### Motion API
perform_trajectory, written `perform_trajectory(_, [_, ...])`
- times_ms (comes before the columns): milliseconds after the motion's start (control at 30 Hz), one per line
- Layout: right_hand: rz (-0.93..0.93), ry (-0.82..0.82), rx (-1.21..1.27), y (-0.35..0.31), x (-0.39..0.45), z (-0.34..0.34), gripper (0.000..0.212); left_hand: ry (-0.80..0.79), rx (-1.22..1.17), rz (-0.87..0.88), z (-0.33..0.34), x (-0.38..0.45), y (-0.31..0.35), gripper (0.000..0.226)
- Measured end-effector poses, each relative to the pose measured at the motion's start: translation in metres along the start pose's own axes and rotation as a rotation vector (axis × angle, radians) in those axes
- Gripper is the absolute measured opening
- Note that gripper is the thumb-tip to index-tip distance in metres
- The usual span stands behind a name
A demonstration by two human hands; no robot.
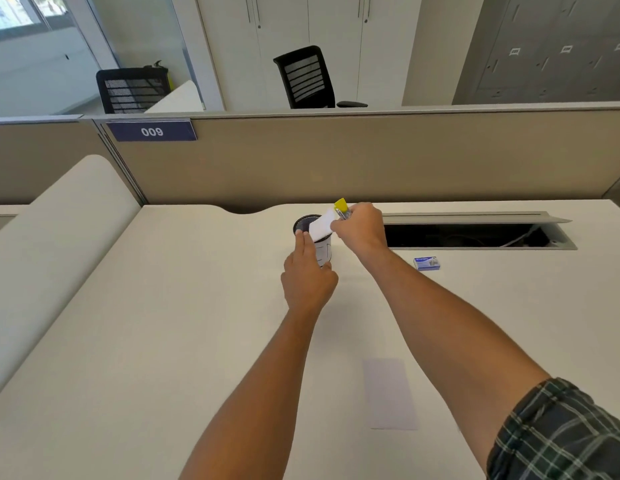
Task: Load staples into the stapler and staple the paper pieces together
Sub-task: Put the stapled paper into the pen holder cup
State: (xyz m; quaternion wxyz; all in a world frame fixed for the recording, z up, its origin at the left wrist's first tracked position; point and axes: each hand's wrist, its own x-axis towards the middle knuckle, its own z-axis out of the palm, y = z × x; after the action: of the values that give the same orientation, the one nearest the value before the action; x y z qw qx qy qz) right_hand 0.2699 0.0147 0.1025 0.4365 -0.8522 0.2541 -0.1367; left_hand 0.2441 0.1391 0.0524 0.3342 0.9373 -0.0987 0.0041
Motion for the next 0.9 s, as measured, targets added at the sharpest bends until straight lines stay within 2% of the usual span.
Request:
perform_trajectory(233, [-0.048, 0.096, 0.034, -0.007, 0.011, 0.014, 0.034, -0.079, 0.218, 0.058, 0.012, 0.016, -0.013, 0.079])
perform_trajectory(567, [0.005, 0.014, -0.206, -0.005, 0.024, 0.032, 0.036, -0.076, 0.236, 0.084, 0.018, 0.017, -0.020, 0.086])
perform_trajectory(900, [0.002, 0.029, -0.113, 0.014, 0.012, 0.027, 0.036, -0.115, 0.258, 0.102, 0.015, 0.016, -0.020, 0.088])
